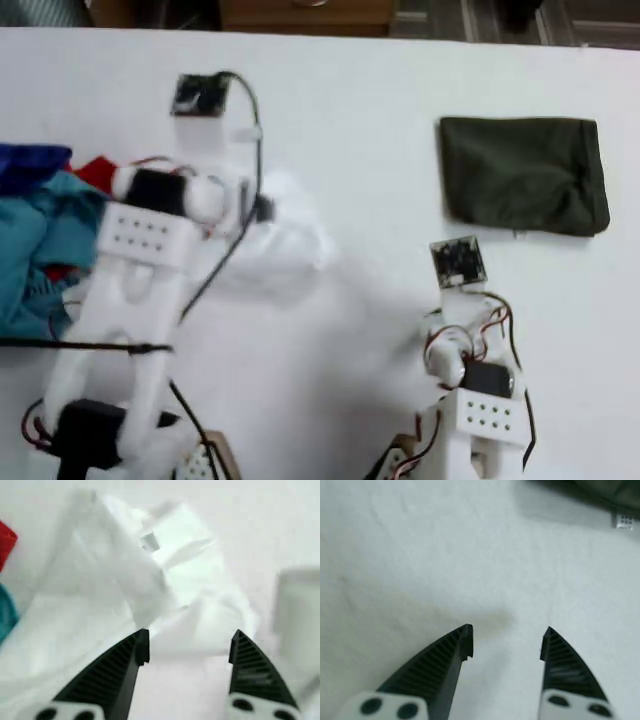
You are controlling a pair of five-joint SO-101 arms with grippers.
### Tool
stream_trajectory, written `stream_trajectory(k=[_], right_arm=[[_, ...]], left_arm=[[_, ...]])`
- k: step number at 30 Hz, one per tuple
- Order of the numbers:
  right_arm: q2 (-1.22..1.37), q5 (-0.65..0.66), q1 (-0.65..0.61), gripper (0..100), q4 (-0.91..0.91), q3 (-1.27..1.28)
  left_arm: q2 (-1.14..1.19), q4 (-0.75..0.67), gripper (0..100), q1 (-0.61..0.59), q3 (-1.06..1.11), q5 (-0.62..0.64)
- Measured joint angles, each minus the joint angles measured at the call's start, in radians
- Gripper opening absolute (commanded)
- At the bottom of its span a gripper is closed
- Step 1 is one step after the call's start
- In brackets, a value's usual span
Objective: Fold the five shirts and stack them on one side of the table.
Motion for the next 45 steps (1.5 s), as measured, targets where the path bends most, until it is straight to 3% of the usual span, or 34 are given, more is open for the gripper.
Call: stream_trajectory(k=[7,19,21,26,30,41,45], right_arm=[[0.000,0.000,0.000,22.4,0.000,0.000],[0.000,0.000,0.000,22.4,0.000,0.000],[0.000,0.000,0.000,22.4,0.000,0.000],[0.000,0.000,0.000,22.4,0.000,0.000],[0.000,0.000,0.000,22.4,0.000,0.000],[0.000,0.000,0.000,22.4,0.000,0.000],[0.000,0.000,0.000,22.4,0.000,0.000]], left_arm=[[0.143,-0.149,28,0.009,0.020,0.068],[0.385,-0.074,27,-0.034,-0.071,0.071],[0.400,-0.074,24,-0.061,-0.072,0.069],[0.431,-0.074,2,-0.087,-0.072,0.008],[0.434,-0.074,8,-0.087,-0.072,-0.017],[0.436,-0.071,9,-0.087,-0.106,-0.018],[0.436,-0.068,19,-0.087,-0.178,-0.038]])
